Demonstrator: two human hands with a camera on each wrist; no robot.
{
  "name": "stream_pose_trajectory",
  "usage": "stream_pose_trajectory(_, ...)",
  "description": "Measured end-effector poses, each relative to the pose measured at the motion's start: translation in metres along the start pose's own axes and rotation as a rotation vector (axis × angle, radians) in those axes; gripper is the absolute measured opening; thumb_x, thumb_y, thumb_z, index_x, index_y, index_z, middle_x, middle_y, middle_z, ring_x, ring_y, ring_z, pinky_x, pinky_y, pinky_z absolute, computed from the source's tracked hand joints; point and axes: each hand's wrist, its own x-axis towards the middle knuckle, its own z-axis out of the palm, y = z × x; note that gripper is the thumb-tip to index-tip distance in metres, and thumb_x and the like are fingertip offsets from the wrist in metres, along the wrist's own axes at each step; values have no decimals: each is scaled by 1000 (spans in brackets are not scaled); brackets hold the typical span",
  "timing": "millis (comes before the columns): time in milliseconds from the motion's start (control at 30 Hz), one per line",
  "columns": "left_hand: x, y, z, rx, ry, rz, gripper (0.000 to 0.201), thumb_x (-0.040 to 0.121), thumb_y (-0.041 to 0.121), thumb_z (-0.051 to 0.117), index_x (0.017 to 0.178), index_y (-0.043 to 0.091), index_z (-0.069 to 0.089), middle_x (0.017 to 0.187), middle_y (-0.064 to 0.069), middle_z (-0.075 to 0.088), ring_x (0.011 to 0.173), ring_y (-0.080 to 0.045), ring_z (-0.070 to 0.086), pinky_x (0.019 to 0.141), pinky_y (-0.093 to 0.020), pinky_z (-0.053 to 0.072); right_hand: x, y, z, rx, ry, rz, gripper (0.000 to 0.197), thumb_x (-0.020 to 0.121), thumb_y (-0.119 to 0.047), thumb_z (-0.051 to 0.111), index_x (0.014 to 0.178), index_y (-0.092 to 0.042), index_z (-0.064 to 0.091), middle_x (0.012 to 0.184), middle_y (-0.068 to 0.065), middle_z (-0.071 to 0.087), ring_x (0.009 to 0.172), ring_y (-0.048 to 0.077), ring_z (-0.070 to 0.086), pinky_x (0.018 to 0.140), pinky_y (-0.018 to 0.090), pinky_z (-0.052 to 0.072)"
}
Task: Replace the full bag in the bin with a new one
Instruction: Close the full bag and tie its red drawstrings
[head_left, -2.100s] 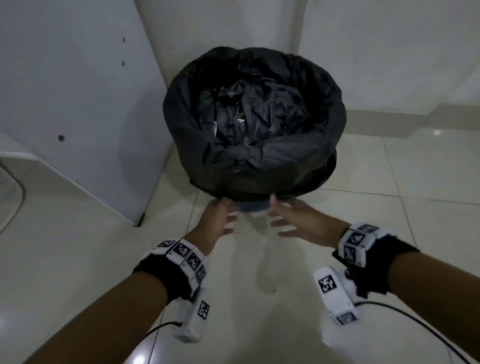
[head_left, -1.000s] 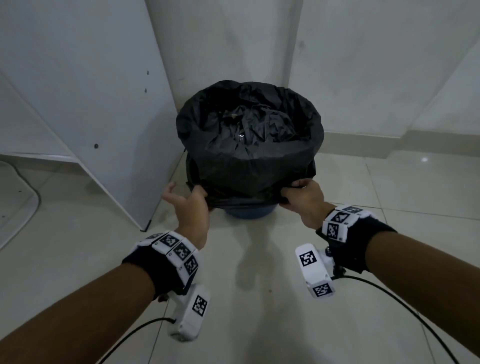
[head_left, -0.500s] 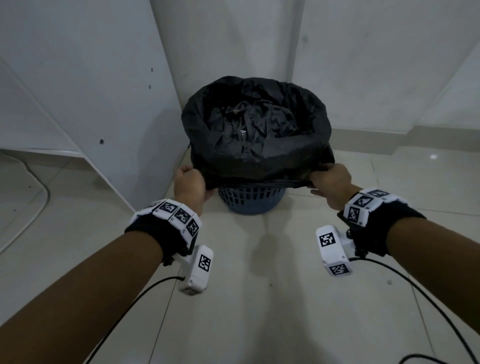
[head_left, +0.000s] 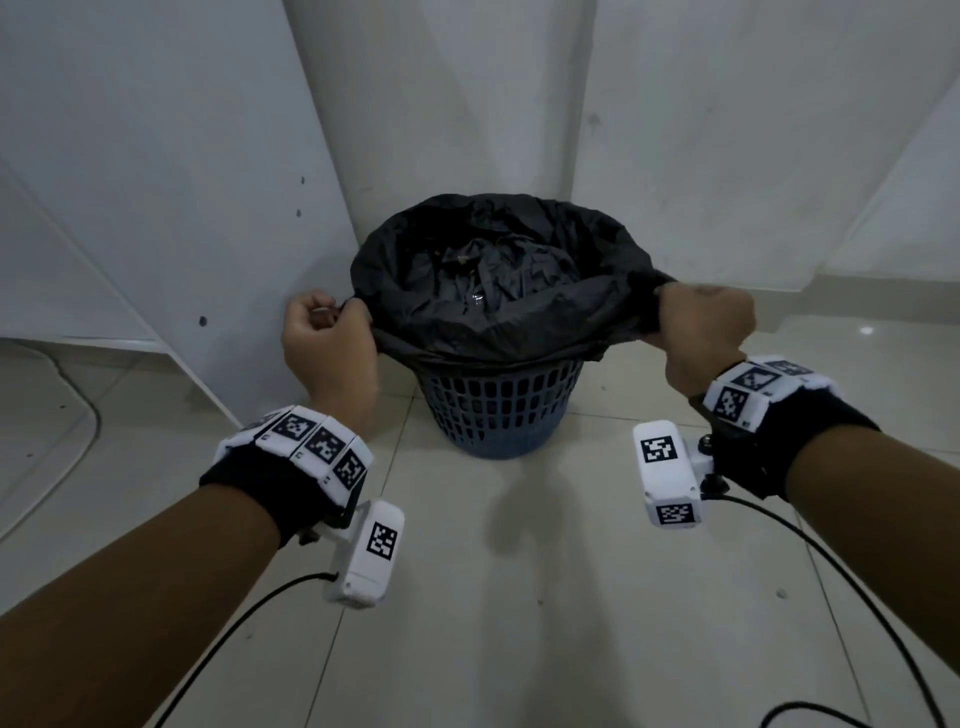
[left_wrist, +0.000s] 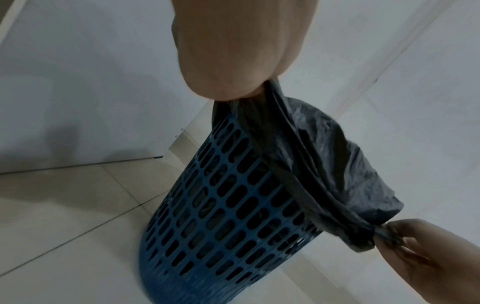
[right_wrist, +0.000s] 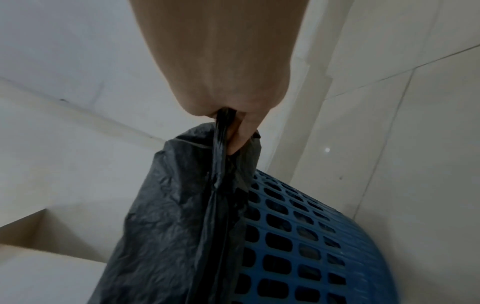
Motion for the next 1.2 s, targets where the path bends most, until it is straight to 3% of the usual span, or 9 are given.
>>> stream_pose_trajectory(100,7,11,9,0,-26,63,28,70,1,57,71,27,45,61,5,39,56,-15,34,55,-30,33,-5,-12,9,-127,62,-154,16,67,-12,64,68,4,65,61,12,62,54,20,55,47,56,56)
stream_pose_trajectory(267,22,34,24,76,-72,-32,19,69,9,52,66,27,51,63,1,46,59,-20,39,54,-30,35,2,-35,17,-228,-76,-140,13,78,-7,67,80,4,75,74,13,68,52,25,56,45,30,52)
stream_pose_trajectory(400,45,66,36,197,-299,-323,19,83,3,56,66,12,54,60,-8,46,55,-18,46,47,-19,48,22,-54,15,-511,-153,-155,27,70,-14,72,83,10,71,77,22,71,64,35,70,58,50,61)
stream_pose_trajectory(533,60,81,45,472,-444,-250,25,91,6,60,69,14,51,69,-5,54,56,-12,54,41,-16,49,26,-68,15,-615,-172,-93,14,76,-7,74,82,6,72,81,22,72,68,36,71,63,52,61)
stream_pose_trajectory(733,82,86,45,930,-615,-181,15,94,14,66,91,0,69,86,-15,68,65,-24,63,62,-32,60,39,-57,20,-1012,-341,-476,18,85,-6,63,74,8,61,77,22,62,73,38,64,67,42,56)
stream_pose_trajectory(867,89,80,42,1226,-646,-70,31,98,16,58,121,-4,63,128,-18,62,116,-37,61,102,-50,49,43,-56,27,-1112,-416,-589,13,83,-1,55,87,6,65,97,24,60,83,37,60,70,34,42)
stream_pose_trajectory(1067,82,74,41,1290,-696,-54,33,100,14,52,124,-9,58,133,-23,57,117,-39,58,101,-45,49,39,-70,40,-853,-408,-750,57,86,7,51,142,2,46,144,19,39,127,36,46,100,35,37)
stream_pose_trajectory(1133,82,74,42,1211,-681,97,36,98,8,48,132,-2,52,141,-18,51,121,-35,54,99,-40,47,31,-76,45,-653,-378,-858,66,84,15,46,148,3,37,147,20,36,131,31,43,99,22,34)
stream_pose_trajectory(1200,81,75,40,1052,-676,278,65,96,1,45,157,9,24,165,-6,19,142,-28,35,114,-38,34,26,-79,50,-487,-276,-1001,66,82,18,43,146,5,39,141,22,42,126,24,43,92,6,29)
